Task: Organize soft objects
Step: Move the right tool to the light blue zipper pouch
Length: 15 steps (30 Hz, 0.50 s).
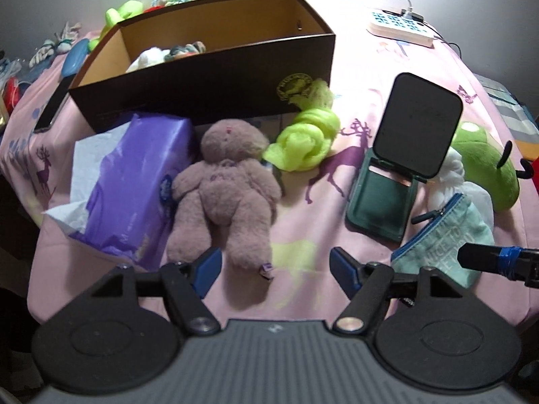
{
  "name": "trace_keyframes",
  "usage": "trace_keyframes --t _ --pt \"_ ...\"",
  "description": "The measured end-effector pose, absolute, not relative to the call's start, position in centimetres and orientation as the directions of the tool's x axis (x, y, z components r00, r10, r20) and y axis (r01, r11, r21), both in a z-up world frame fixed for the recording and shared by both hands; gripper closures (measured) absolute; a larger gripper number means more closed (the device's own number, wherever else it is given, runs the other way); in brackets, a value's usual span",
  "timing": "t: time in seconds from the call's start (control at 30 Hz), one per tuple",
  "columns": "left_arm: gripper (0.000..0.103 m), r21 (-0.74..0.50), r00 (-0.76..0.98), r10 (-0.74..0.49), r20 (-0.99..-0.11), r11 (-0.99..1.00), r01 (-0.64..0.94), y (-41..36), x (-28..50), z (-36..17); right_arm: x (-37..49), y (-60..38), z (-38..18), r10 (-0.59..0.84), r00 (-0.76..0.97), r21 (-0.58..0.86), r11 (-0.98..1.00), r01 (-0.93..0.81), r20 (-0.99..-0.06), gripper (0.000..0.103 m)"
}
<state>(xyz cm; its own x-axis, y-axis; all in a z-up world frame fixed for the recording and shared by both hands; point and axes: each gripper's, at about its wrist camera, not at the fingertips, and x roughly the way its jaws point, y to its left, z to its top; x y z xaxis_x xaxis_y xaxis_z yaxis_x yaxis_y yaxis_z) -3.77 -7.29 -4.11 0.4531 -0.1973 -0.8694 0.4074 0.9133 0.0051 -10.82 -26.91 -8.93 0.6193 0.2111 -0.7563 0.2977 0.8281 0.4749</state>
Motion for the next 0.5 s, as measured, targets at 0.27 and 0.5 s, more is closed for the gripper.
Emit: trace_keyframes --t 0.27,0.5 --pt "0.025 -0.020 0.409 -0.236 -0.881 0.884 0.467 -9.1 -3.9 -5.0 -12.2 -29.5 -11.0 0.195 0.604 0.500 0.774 0.390 -0.773 0.082" --pt "0.025 -0.021 0.377 -0.228 -0.898 0.878 0.479 -9.2 -4.1 -5.9 -13.9 -31.0 -10.1 0.168 0.655 0.519 0.761 0.389 -0.737 0.082"
